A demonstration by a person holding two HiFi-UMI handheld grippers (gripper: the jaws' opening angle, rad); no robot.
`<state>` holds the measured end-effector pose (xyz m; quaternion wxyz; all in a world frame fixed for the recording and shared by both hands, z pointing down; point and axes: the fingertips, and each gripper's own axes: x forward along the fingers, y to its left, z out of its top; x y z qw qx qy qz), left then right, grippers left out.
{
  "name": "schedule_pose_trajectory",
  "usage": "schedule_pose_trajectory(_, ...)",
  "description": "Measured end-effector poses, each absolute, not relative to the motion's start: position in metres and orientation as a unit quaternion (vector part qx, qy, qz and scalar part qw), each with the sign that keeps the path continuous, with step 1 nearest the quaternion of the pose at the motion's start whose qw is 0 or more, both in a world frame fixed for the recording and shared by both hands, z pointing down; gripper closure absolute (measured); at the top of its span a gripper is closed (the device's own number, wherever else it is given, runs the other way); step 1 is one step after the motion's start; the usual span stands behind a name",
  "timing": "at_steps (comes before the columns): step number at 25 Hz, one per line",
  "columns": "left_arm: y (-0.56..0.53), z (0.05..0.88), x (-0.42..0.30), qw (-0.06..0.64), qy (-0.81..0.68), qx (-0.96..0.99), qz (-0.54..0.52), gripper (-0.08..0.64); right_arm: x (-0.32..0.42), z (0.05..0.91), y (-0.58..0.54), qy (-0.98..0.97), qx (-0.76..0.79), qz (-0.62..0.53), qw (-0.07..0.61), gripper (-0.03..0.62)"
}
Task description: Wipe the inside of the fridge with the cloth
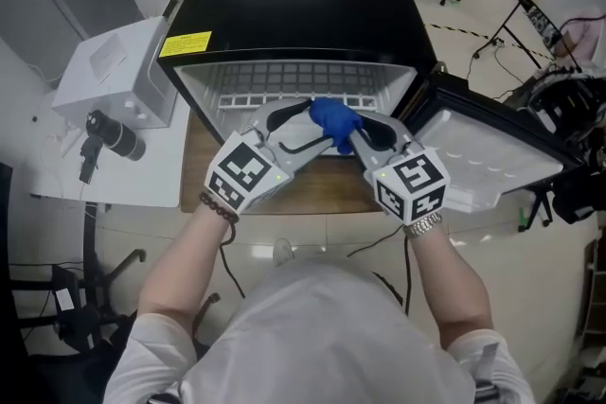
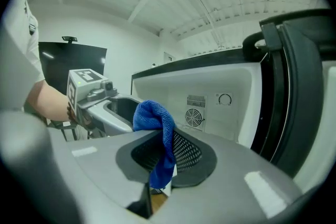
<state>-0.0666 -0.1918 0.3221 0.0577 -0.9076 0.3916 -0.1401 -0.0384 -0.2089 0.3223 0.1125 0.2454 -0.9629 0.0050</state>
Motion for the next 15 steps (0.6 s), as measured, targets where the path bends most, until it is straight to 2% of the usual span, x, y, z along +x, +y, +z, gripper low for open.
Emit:
schedule_pose_trajectory(6,-0.176,0.328,-0.050,0.062,0.328,-0.930,-0.154,0.278,-0.045,0.316,-0.184,-0.976,0.181,-0.012,0.117,0.557)
schedule_pose_trajectory(10,-0.169,0.333,-0.038,0.067,0.312,-0.934,-0.164,0.354,-0.040,0.314,-0.178,-0.978,0.168,-0.026,0.124,0.557)
schedule_pose_trajectory(12,-0.171,0.335,-0.038,0.070,0.325,-0.929,-0.163,0.420,-0.035,0.315,-0.180,-0.974,0.183,-0.029,0.128,0.557)
schedule_pose_trajectory(15,-0.176,0.335,-0.040,0.066,0.351,-0.922,-0.150,0.467,-0.028,0.315,-0.182,-0.967,0.215,-0.033,0.130,0.551)
